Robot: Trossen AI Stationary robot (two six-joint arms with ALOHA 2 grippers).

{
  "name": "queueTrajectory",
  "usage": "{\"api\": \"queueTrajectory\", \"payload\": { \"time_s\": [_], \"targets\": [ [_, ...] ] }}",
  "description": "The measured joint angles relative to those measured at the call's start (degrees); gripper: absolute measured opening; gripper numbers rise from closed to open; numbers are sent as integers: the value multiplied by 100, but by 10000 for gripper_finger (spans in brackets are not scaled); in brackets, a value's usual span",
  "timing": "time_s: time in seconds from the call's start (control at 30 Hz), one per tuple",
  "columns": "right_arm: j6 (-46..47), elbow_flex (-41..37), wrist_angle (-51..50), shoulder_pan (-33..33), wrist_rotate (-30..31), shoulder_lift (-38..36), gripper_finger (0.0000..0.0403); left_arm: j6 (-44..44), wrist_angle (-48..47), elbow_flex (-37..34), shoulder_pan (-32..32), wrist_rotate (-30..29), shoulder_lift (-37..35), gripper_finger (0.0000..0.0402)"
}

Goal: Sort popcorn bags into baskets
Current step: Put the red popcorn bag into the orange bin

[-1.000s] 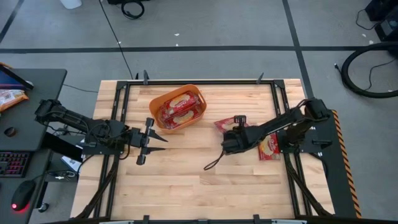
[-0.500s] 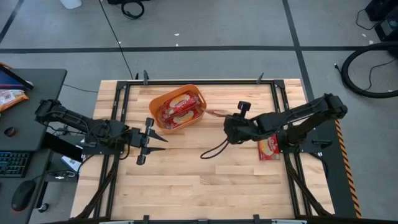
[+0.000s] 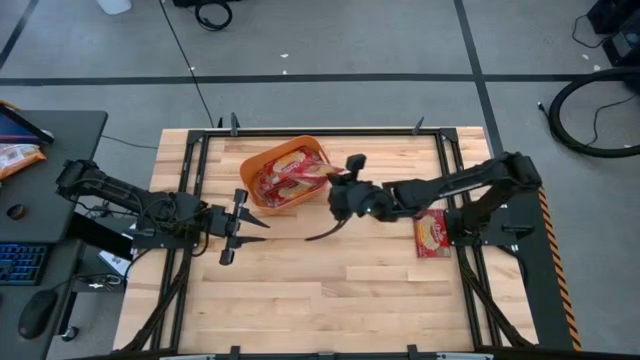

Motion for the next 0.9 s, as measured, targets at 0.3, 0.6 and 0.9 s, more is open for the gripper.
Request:
{"api": "queueTrajectory", "payload": {
  "time_s": [0.3,0.6,0.9],
  "targets": [
    [-1073,187,1200,-631,-528,773,3,0,-2,0,0,0,0,141],
    [-1245,1098,1020,-1039,-680,1860,5,0,-4,0,0,0,-2,141],
    [-615,2031,-429,-1105,-858,2293,83,-4,-46,0,0,0,-1,141]
  ]
}}
